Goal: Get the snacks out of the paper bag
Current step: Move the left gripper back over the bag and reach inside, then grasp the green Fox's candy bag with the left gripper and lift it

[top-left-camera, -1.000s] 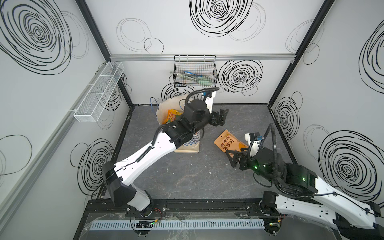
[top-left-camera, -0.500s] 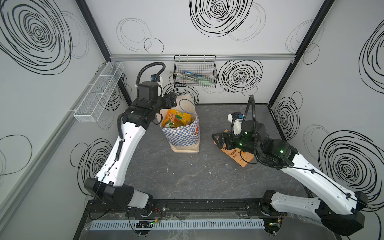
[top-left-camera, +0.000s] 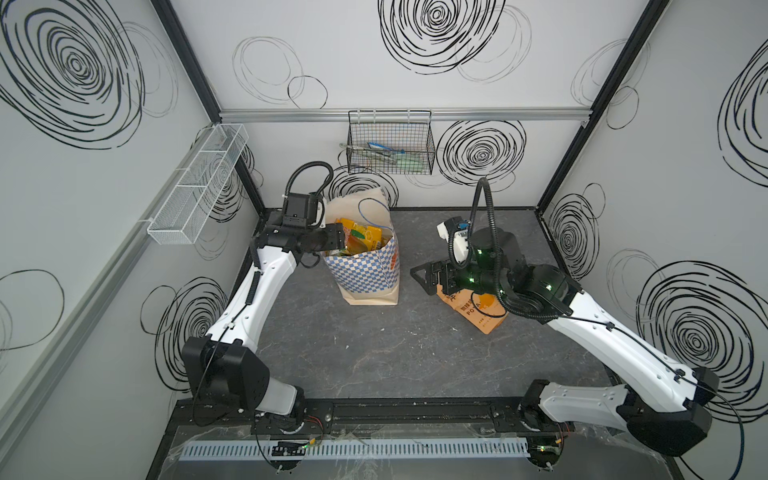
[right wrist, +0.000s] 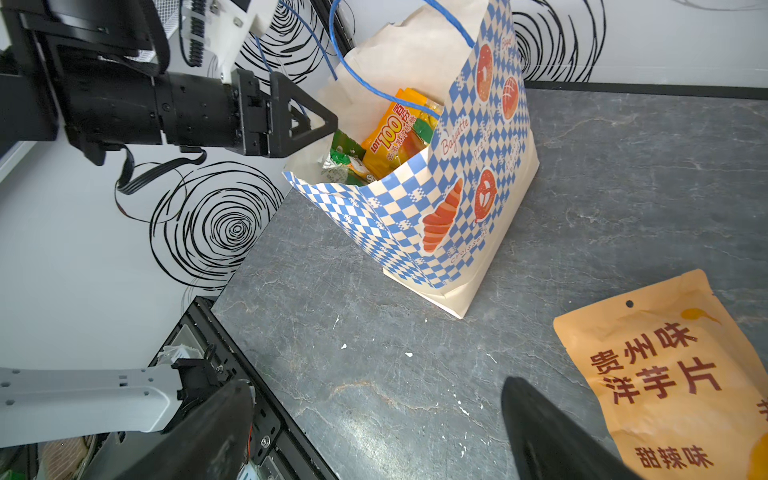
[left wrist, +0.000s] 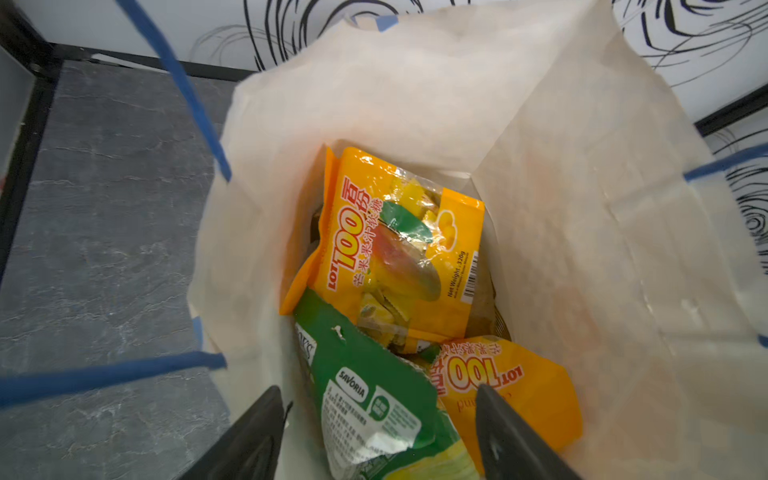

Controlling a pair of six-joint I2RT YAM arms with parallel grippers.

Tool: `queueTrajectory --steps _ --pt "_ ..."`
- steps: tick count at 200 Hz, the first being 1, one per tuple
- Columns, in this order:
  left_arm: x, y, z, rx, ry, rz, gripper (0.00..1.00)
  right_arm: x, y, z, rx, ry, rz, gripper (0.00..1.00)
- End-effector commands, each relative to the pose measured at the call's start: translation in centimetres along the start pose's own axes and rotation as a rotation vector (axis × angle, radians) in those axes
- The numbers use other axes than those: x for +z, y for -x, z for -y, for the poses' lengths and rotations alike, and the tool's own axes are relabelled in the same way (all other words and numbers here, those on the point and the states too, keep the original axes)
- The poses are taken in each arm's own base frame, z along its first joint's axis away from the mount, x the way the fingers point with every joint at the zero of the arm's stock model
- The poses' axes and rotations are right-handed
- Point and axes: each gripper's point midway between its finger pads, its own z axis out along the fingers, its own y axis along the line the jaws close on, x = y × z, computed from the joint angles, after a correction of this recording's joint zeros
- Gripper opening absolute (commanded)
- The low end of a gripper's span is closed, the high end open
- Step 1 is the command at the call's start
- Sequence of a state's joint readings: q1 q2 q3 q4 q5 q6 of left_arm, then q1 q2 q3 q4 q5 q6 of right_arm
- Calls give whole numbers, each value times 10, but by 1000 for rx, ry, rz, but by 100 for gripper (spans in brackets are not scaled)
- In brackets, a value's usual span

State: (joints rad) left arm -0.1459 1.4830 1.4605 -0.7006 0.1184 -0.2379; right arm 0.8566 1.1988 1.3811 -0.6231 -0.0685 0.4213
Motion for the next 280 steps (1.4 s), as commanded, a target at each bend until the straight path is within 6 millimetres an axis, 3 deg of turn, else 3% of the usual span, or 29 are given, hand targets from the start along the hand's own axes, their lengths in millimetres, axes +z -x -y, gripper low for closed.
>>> queueTrajectory --steps 1,45,81,126,167,210,280 --pt "12 2 16 34 -64 7 71 0 1 -1 3 14 -1 97" --pt "29 -2 14 58 -18 -20 61 -3 0 1 8 6 14 97" --pt "46 -19 8 89 33 -100 59 -5 1 0 11 9 17 97" --pt "47 -21 11 98 31 -112 32 -5 6 -4 5 21 21 97" --pt "31 -4 17 98 16 -52 0 -11 9 -7 4 31 33 97" --pt "9 21 34 95 -42 14 0 -18 15 -14 5 63 54 97" --pt "-27 55 43 112 -35 98 0 -19 17 -17 1 76 53 97"
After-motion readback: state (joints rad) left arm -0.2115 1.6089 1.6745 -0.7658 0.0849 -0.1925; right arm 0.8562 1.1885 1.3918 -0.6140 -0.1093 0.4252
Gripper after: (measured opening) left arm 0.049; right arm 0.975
